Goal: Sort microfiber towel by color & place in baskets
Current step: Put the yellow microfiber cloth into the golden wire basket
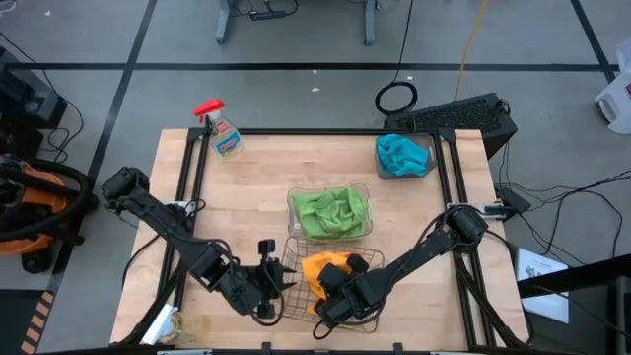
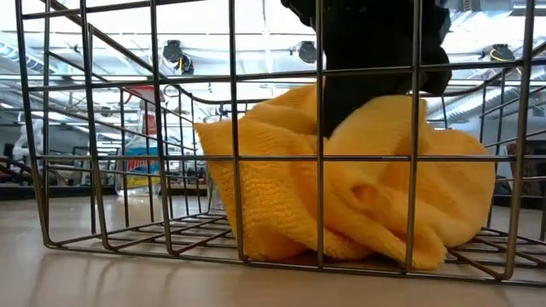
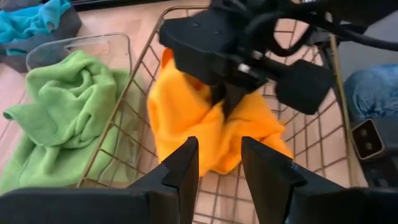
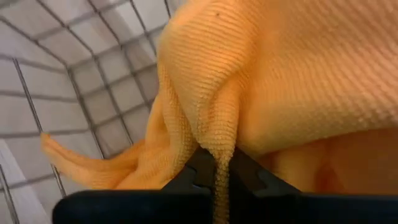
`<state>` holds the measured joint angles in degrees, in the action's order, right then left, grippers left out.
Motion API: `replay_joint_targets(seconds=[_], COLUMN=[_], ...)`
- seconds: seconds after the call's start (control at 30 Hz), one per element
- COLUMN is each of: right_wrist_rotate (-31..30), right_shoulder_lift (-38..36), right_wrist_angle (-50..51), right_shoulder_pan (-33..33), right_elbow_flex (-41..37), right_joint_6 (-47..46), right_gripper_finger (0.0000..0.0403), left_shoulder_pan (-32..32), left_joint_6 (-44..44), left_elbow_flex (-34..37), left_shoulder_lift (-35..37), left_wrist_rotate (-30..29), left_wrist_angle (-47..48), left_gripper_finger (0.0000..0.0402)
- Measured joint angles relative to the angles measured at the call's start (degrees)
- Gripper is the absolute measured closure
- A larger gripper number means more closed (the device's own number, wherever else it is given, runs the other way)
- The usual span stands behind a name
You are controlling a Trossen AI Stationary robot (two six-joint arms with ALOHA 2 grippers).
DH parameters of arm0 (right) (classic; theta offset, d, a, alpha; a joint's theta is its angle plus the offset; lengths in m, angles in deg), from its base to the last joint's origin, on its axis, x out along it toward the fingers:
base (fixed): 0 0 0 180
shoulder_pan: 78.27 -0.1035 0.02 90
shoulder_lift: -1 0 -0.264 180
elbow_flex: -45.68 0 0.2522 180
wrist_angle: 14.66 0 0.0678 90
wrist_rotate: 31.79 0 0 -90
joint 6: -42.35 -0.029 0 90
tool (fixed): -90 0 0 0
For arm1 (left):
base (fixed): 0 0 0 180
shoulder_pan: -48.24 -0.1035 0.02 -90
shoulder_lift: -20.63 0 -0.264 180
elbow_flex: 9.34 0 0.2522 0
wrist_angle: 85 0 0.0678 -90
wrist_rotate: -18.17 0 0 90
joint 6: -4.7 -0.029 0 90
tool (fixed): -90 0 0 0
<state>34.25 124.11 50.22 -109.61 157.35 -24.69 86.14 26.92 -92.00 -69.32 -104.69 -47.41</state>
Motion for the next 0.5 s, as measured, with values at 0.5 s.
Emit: replay_joint_targets(seconds=[0.5], right_wrist_rotate=[-1.45], right_shoulder_lift=[-1.65], right_wrist_angle=[1.14], right_shoulder_pan=[0.00], right_elbow_flex=[-0.02], right_joint_6=[3.22], right_gripper_finger=[0.0304], left_shoulder_pan=[1.26], left_joint_6=[-0.04], left_elbow_flex=[0.00], left_shoulder_lift=[0.00], left_wrist_rotate=[-0.43], left_wrist_angle=[-0.58], left_gripper_finger=[0.0275])
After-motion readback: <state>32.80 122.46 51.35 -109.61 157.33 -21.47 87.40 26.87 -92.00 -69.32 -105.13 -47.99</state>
